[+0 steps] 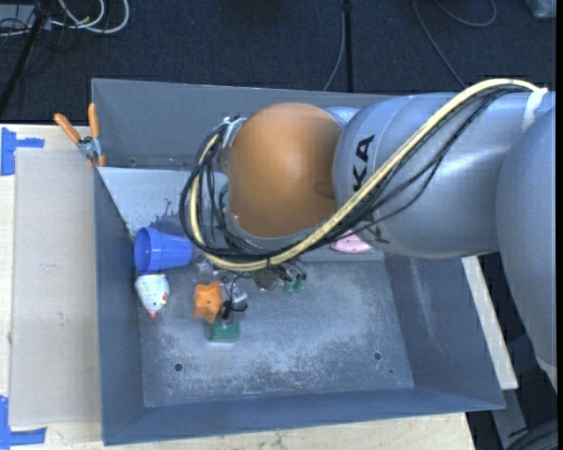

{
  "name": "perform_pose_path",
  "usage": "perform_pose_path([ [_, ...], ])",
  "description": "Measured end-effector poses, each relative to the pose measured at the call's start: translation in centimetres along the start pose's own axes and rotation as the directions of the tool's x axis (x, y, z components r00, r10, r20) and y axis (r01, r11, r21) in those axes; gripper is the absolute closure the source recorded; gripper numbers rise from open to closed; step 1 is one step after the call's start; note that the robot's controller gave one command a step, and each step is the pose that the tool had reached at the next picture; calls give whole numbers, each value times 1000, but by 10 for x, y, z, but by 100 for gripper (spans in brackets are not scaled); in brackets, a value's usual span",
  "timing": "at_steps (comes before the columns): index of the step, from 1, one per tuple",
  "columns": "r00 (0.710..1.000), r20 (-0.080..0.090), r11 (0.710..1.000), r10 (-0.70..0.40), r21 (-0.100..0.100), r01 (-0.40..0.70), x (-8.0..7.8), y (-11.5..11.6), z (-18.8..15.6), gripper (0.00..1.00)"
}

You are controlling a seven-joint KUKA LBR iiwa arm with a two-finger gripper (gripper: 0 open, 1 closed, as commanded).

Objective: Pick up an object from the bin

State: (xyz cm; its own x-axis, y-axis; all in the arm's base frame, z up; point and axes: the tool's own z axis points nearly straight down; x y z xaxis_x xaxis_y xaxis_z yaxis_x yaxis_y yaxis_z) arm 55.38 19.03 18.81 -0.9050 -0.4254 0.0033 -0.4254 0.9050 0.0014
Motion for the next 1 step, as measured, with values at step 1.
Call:
perform_pose_path([
  [1, 1000, 2, 1000, 20, -1, -20, 1, -3, -115, 100],
])
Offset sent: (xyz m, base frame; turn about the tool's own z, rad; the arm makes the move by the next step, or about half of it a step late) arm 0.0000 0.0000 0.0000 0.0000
